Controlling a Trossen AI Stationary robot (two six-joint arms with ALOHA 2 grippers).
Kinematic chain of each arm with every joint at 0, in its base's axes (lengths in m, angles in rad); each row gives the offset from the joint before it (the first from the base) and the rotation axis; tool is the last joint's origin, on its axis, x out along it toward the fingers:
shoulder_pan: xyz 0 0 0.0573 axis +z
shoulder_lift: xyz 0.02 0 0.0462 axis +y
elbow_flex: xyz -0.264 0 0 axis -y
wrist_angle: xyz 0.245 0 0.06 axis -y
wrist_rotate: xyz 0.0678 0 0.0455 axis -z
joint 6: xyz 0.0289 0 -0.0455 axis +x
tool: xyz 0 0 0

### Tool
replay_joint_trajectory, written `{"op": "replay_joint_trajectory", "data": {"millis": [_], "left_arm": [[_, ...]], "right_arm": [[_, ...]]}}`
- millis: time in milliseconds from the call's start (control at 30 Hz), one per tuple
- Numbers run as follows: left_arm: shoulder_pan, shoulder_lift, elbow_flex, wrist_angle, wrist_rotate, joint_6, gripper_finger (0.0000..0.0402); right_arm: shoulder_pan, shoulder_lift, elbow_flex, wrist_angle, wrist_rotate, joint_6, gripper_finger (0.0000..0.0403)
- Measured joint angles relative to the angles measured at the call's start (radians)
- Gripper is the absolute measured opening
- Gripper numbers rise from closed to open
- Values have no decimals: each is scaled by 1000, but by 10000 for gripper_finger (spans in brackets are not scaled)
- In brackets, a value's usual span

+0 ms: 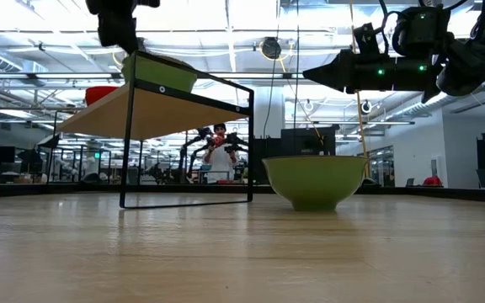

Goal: Pick & Place Mini bowls
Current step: Stack the bottom white patterned bowl on the white patterned bowl on the shelf

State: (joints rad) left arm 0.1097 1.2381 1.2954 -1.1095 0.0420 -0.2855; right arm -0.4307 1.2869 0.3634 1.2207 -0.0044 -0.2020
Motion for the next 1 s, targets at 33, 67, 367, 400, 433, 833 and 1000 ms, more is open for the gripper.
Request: {"op": "replay_joint_trajectory", "data": {"millis": [33,67,367,400,433,833,1000], "left_arm": [[0,0,-11,-1,2,-7,76],[0,0,-20,-3,6,-9,76],[0,-17,-16,1,-14,-1,76],[0,-23,-11,7,-21,5,76],[0,-28,-4,10,-27,14,76],[2,18,-2,379,-142,291,76],[6,89,-3,397,-160,387,76]], "right_arm": [[1,0,0,0,0,0,155],[1,0,0,0,0,0,155],[1,0,0,1,0,0,155],[1,0,0,1,0,0,155],[1,0,0,1,0,0,155],[1,0,0,3,-1,0,155],[1,0,0,1,-1,4,155]]}}
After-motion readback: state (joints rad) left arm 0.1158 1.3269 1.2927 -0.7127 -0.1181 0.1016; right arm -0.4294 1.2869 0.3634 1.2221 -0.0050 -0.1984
